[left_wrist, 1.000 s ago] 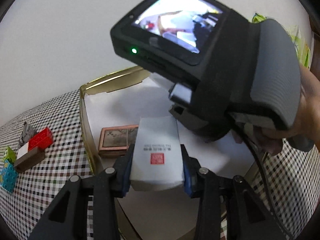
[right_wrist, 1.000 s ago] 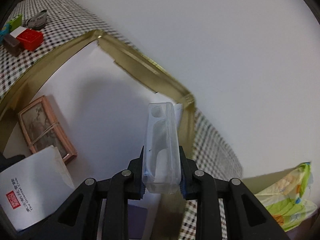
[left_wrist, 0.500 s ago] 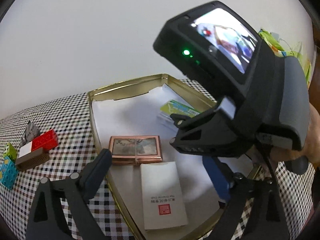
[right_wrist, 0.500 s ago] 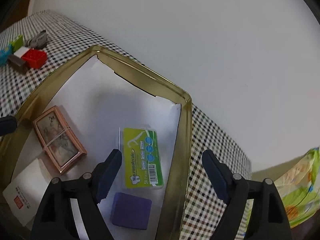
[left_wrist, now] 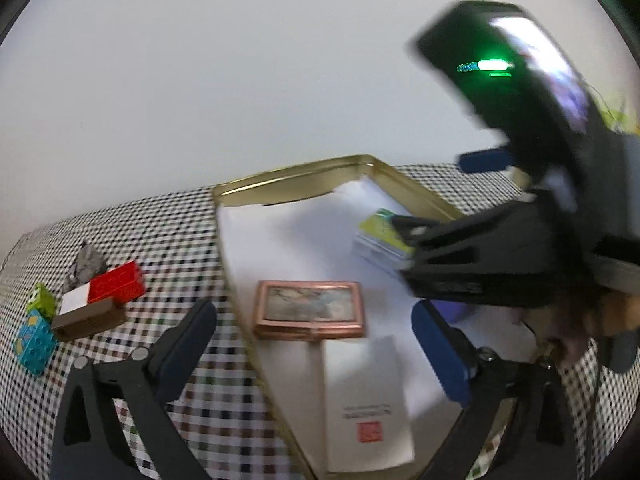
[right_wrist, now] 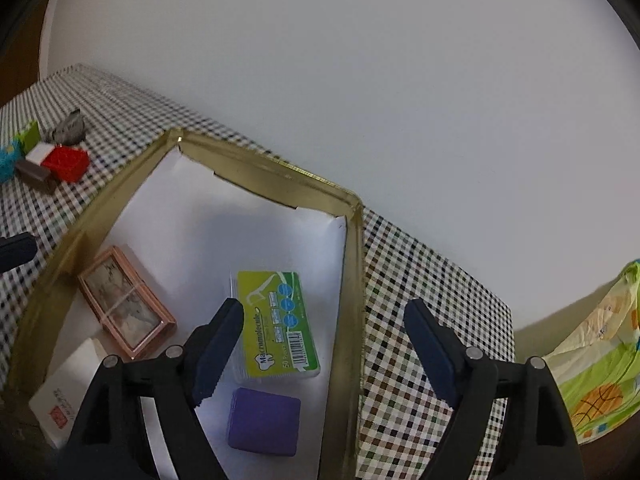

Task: Organize rigid objects
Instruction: 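Carry the white box and clear case over the tray and release them, then withdraw both grippers from the tray toward the remaining toys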

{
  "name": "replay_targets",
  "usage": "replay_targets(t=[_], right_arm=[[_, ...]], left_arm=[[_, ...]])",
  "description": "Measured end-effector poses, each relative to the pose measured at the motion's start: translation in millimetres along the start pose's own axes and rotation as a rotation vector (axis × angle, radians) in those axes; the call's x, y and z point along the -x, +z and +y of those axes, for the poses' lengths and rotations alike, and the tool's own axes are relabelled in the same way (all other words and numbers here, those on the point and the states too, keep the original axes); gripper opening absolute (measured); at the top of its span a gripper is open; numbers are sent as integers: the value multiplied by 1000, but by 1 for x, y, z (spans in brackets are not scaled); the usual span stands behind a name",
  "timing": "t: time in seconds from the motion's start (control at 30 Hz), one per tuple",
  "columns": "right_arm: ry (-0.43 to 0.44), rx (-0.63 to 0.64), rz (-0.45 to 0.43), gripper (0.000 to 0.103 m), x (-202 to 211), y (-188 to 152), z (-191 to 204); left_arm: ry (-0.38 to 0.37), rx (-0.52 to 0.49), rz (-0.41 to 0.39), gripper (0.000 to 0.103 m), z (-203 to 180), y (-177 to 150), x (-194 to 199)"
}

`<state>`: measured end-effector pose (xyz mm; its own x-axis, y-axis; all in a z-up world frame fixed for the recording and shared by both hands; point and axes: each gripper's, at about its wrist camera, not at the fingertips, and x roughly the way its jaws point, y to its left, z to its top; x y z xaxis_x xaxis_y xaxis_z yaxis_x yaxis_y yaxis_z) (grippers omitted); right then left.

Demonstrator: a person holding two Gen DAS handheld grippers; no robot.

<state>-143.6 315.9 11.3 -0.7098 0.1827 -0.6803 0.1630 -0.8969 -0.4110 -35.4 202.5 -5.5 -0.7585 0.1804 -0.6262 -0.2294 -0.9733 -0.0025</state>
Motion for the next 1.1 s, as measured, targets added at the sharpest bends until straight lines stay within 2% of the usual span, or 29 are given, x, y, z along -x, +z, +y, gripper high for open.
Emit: replay_targets(t=[0.13,0.23,0.3,0.43,0.5,0.63,0.77,0.97,1.1], right_arm=[[3,-30,-35,84,16,-2,-4],[0,-95,-69,84,30,-8,-9],[12,-177,-106,84,42,-15,-15],[63,-429,-210,84,70,-45,-28],[48,-495,-245,84,79,-61,-25],[-38,-566,-322,84,93,-88,-7],[-39,-672,-392,84,105,-101,5],[-52,-725,-471,84,118,-91,35],[-37,-758,-475,84,117,-82,57]], left_arm=[[46,69,-6,100,20,3,-7],[28,120,-38,100,32,4,-5],[20,138,-78,100,39,3,-3],[48,170,-171,100,53,1,10],[67,174,-190,100,59,-1,14],[101,165,-191,100,73,-11,19],[133,163,-192,100,90,-16,25],[117,192,-175,100,113,-22,29],[130,182,-169,100,123,-25,32]])
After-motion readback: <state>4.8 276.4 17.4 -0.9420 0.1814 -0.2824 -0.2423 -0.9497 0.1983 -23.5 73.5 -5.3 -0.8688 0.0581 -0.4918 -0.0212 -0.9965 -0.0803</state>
